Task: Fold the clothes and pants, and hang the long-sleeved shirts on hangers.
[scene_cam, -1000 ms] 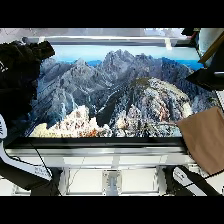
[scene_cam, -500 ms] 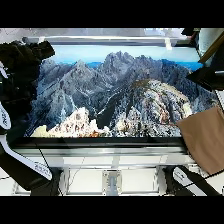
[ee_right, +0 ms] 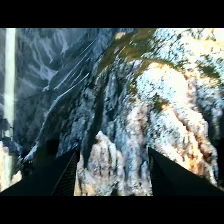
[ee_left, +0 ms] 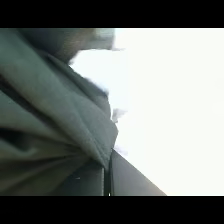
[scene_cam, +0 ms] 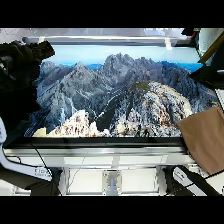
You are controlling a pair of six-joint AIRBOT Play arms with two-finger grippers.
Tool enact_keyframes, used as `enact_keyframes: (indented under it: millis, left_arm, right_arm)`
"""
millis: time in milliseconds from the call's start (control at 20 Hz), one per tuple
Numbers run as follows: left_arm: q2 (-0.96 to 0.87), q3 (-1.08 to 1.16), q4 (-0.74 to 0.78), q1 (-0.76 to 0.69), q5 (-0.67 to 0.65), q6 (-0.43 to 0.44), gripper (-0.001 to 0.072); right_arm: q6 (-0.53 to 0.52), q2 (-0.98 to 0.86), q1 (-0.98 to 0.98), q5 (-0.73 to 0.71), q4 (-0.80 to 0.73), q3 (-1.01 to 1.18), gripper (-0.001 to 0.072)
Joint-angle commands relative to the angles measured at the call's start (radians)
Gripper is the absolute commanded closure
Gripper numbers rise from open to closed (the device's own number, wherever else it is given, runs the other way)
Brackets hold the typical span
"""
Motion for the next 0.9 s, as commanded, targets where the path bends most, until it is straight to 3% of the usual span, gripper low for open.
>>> enact_keyframes:
  millis: [0,100,250,450,500,550,600,700,750,800,850]
  left_arm:
    - [0.221,0.001,-0.592,-0.094,0.077,0.127,0.0688]
    - [0.294,0.001,-0.774,-0.213,0.153,0.177,0.0688]
    - [0.302,0.0,-0.746,-0.475,0.183,0.174,0.0688]
    - [0.182,0.0,-0.64,-0.816,0.249,0.176,0.0672]
    - [0.147,0.0,-0.613,-0.868,0.289,0.173,0.0517]
    - [0.118,0.0,-0.585,-0.903,0.349,0.173,0.0191]
    - [0.1,0.0,-0.57,-0.913,0.408,0.169,0.0046]
    - [0.094,0.0,-0.545,-0.877,0.489,0.139,0.0075]
    - [0.096,0.0,-0.494,-0.834,0.493,0.114,0.0156]
    - [0.092,0.0,-0.394,-0.784,0.479,0.058,0.0242]
    - [0.082,0.0,-0.283,-0.738,0.451,-0.039,0.025]
  right_arm:
    - [-0.003,0.001,0.0,0.003,-0.103,0.068,0.0234]
    - [-0.003,0.001,0.0,0.007,-0.146,0.118,0.0234]
    - [-0.004,0.001,0.0,0.005,-0.232,0.167,0.0234]
    - [-0.004,-0.002,0.0,0.007,-0.287,0.169,0.0233]
    - [-0.006,-0.002,0.0,0.007,-0.288,0.169,0.0233]
    - [-0.02,-0.002,0.0,0.009,-0.289,0.169,0.0233]
    - [-0.05,-0.002,0.0,0.019,-0.292,0.169,0.0233]
    - [-0.087,-0.002,0.0,0.054,-0.319,0.169,0.0233]
    - [-0.087,-0.002,0.0,0.064,-0.34,0.169,0.0233]
    - [-0.087,-0.002,0.0,0.064,-0.354,0.165,0.0233]
    - [-0.087,-0.002,0.0,0.063,-0.36,0.152,0.0233]
